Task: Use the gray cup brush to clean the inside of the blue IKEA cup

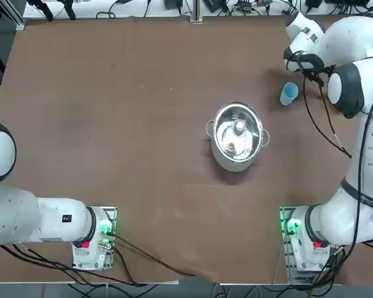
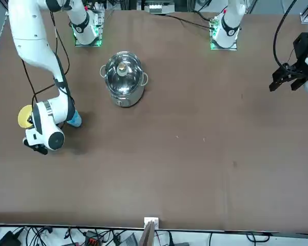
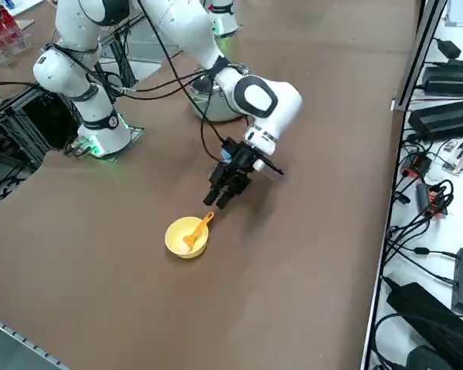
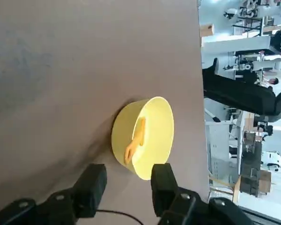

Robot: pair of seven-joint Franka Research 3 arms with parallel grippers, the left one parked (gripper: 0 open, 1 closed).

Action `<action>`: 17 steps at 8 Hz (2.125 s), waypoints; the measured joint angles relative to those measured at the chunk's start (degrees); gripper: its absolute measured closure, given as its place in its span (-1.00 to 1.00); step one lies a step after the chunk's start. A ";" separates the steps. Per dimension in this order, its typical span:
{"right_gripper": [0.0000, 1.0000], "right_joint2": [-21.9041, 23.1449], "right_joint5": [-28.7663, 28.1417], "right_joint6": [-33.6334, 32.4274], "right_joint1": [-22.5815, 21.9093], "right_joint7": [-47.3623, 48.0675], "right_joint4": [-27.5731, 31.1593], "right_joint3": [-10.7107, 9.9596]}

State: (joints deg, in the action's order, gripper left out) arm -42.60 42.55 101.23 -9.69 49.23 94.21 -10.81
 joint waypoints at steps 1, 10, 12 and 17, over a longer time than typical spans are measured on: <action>-0.17 -0.49 0.43 0.02 0.04 0.57 0.00 -0.16; 0.08 -1.44 0.68 1.92 1.39 3.94 -0.04 -0.37; 0.10 -1.51 0.73 2.08 1.40 4.17 -0.04 -0.38; 0.14 -1.83 1.57 3.07 2.26 4.44 -0.04 -0.39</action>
State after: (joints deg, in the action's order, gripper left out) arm -44.43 44.12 104.30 -7.43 53.67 94.17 -11.20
